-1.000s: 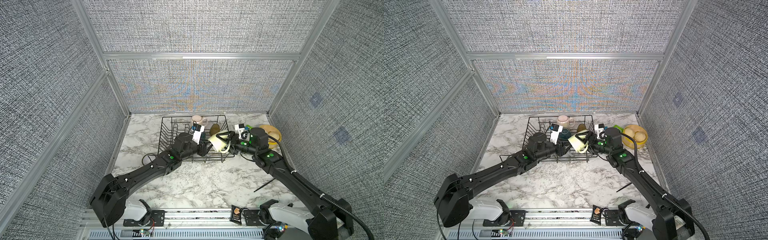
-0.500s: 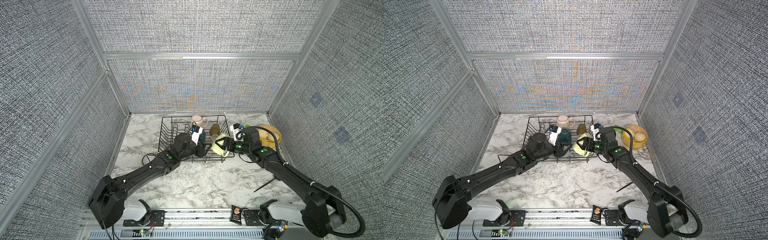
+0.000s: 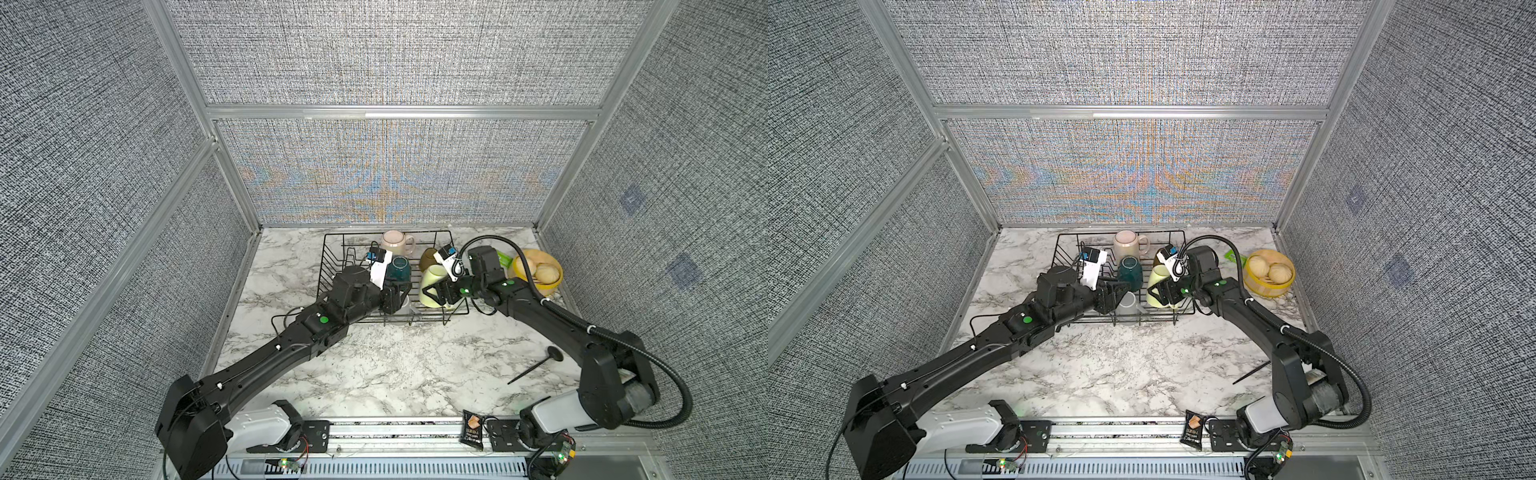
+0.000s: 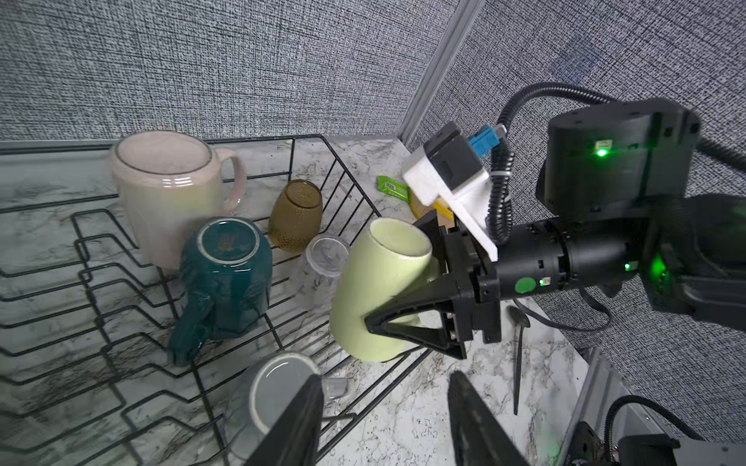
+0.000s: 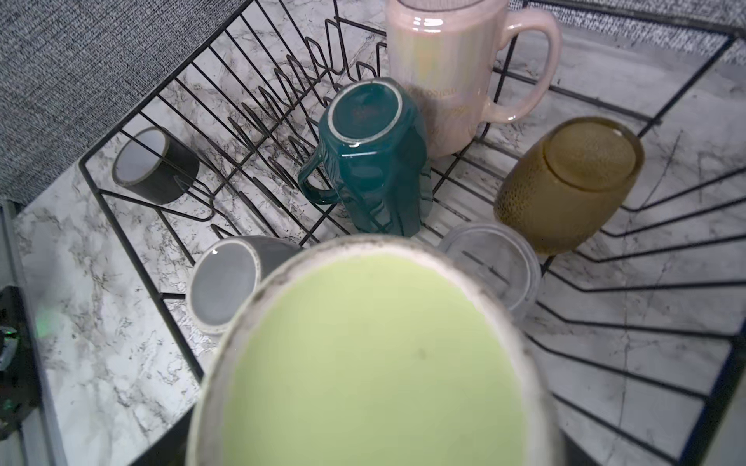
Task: Load cups into a dish rack
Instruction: Place the cup upside down at the dish rack.
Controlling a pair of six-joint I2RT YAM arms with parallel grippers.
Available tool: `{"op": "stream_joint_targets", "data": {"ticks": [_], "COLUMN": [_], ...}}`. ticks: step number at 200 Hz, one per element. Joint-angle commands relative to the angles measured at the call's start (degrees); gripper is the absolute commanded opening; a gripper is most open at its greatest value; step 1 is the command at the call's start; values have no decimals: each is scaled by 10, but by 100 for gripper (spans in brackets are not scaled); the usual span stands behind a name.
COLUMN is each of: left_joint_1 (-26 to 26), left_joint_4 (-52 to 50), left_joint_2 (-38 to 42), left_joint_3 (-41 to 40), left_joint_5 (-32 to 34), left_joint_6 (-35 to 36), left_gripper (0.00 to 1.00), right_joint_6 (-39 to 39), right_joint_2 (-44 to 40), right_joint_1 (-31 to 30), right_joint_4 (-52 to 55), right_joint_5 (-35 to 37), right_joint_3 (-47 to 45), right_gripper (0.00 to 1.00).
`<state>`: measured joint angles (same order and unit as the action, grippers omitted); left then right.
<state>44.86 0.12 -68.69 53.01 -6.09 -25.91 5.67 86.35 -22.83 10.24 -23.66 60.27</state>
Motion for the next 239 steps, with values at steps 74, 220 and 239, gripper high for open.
{"op": "stream_joint_targets", "data": {"ticks": [74, 220, 239], "left_joint_1": [-5, -5, -5], "left_joint_4": [-69, -90, -90], "left_joint_2": [69, 96, 97], "left_joint_3": [-21, -29, -24], "left_joint_5": [68, 75, 76], "left_joint_6": [12, 22, 30], "left_gripper": [52, 53, 53], "right_joint_6": [225, 277, 279], "right_joint_2": [109, 128, 111], "right_joint_1": [0, 0, 0], "right_joint_4": [69, 32, 3], "right_joint_5": [-11, 11, 5], "right_joint_3": [85, 54, 27], "right_gripper": [64, 80, 80]}}
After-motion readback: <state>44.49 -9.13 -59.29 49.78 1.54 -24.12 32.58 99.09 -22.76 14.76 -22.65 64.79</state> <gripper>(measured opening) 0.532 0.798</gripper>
